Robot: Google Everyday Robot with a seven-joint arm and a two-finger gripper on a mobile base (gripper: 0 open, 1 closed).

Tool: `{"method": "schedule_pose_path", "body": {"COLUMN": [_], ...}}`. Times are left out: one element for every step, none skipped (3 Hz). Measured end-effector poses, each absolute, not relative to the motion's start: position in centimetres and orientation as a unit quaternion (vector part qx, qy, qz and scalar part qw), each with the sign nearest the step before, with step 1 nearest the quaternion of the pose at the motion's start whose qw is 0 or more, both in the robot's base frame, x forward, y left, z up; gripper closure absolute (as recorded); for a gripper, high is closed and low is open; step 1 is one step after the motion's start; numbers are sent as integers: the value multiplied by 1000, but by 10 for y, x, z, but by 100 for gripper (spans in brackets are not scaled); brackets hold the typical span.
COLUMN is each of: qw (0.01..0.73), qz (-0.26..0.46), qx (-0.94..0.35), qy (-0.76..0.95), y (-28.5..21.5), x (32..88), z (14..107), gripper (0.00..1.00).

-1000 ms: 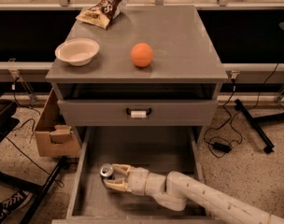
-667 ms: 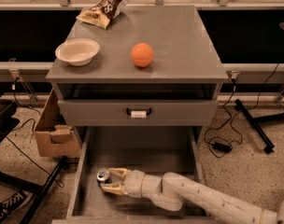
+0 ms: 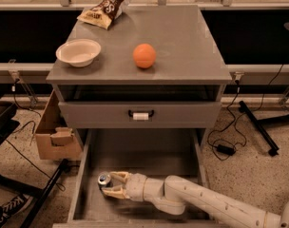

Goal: Place redbull can into middle drawer

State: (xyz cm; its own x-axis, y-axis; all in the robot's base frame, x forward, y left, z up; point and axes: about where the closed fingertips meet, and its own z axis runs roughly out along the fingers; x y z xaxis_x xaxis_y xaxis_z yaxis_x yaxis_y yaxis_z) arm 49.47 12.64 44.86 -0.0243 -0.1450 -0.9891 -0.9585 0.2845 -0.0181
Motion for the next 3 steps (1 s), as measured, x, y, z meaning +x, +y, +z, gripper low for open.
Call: {"method": "schedule_pose_path", "body": {"qw": [528,528,528], "qz": [385,385,385], "qx": [-457,-457,-457], "qy": [603,603,603], "y": [126,126,126], "x": [495,495,495], "z": [449,449,449], "gripper": [39,16,0]}}
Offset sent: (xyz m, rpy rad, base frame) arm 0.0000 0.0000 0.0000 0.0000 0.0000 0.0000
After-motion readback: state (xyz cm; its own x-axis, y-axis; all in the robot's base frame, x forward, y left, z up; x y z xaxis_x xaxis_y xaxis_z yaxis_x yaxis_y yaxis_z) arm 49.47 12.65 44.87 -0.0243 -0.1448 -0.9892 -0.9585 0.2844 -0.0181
